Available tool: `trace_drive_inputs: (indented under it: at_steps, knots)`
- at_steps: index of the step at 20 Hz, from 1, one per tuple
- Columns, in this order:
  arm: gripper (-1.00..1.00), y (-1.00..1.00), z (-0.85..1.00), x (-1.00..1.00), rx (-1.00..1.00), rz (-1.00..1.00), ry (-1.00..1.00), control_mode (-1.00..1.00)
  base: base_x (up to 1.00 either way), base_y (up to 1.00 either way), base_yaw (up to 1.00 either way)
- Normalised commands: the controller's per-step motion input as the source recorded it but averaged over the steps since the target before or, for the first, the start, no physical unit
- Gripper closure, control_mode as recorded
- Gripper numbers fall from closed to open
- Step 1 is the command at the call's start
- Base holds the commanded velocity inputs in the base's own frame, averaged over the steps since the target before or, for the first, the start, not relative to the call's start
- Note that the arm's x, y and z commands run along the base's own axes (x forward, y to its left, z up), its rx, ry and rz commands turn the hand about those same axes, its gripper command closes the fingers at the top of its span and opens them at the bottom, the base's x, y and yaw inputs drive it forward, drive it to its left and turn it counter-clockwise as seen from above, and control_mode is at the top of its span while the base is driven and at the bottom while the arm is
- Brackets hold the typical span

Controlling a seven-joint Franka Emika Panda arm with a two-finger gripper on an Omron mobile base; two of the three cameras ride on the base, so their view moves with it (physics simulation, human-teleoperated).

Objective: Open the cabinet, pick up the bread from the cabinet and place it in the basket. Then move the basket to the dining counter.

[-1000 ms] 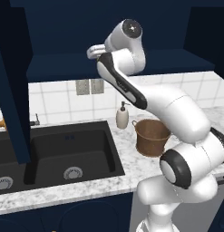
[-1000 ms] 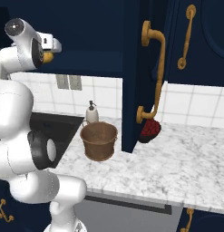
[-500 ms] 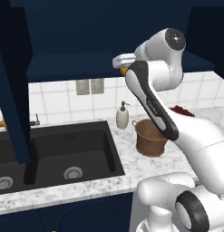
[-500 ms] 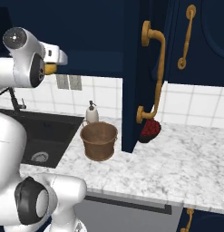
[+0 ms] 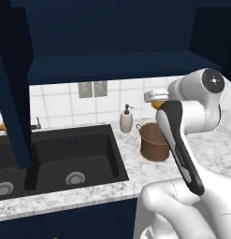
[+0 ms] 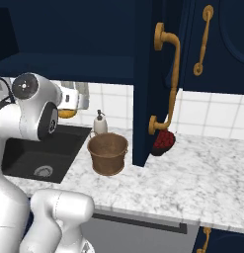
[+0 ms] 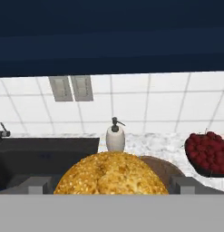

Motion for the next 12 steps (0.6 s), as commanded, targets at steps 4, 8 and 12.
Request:
trace_drive_inputs:
  at_steps: [4, 8, 12]
  knots:
    - [1.0, -0.58, -1.0, 0.32, 0.0, -0.18, 0.21, -1.0, 0.0, 0.0, 0.0]
    - [1.0, -0.11, -1.0, 0.64, 0.0, -0.16, 0.25, -1.0, 0.0, 0.0, 0.0]
    - [1.0, -0.14, -0.96, 0.96, 0.01, -0.18, 0.34, -1.0, 0.0, 0.0, 0.0]
